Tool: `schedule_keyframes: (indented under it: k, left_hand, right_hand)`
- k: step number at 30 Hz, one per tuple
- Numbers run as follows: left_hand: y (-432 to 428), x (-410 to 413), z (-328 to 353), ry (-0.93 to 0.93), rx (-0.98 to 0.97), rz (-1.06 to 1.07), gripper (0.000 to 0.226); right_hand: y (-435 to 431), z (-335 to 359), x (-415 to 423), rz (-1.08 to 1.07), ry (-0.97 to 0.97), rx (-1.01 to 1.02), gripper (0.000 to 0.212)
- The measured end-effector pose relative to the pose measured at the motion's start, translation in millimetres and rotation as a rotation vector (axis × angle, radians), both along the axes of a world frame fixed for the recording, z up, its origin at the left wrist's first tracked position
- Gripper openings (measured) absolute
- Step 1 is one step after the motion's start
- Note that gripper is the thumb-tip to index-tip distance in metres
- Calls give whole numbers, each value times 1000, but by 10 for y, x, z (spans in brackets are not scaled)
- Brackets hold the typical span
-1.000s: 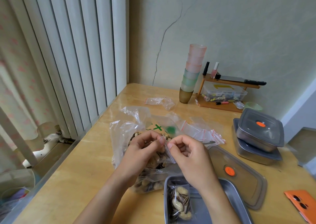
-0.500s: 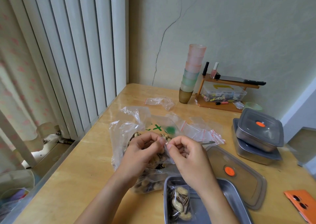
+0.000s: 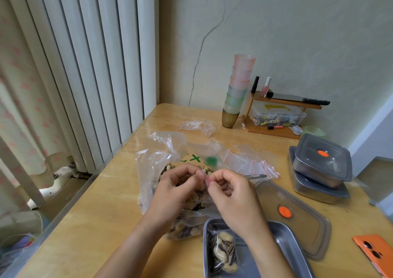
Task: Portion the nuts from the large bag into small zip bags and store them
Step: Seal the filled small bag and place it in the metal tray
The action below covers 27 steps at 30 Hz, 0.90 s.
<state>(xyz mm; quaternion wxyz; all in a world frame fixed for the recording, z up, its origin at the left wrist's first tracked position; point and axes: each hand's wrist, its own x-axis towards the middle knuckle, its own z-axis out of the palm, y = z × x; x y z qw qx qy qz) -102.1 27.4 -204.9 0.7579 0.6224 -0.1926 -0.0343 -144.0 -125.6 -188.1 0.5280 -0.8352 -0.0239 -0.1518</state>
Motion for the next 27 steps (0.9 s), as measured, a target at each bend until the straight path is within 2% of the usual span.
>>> schedule_keyframes:
  k: [6, 17, 27]
  left_hand:
    - [2, 1, -11, 28, -23, 27, 17]
    - [-9, 13, -31, 11, -25, -11, 14]
    - [-7, 4, -37, 11, -23, 20, 16]
  right_hand:
    - [28, 51, -38, 54, -2, -22, 12]
    - [23, 50, -27, 2, -20, -16, 16]
    - [46, 30, -35, -46, -110, -103, 18]
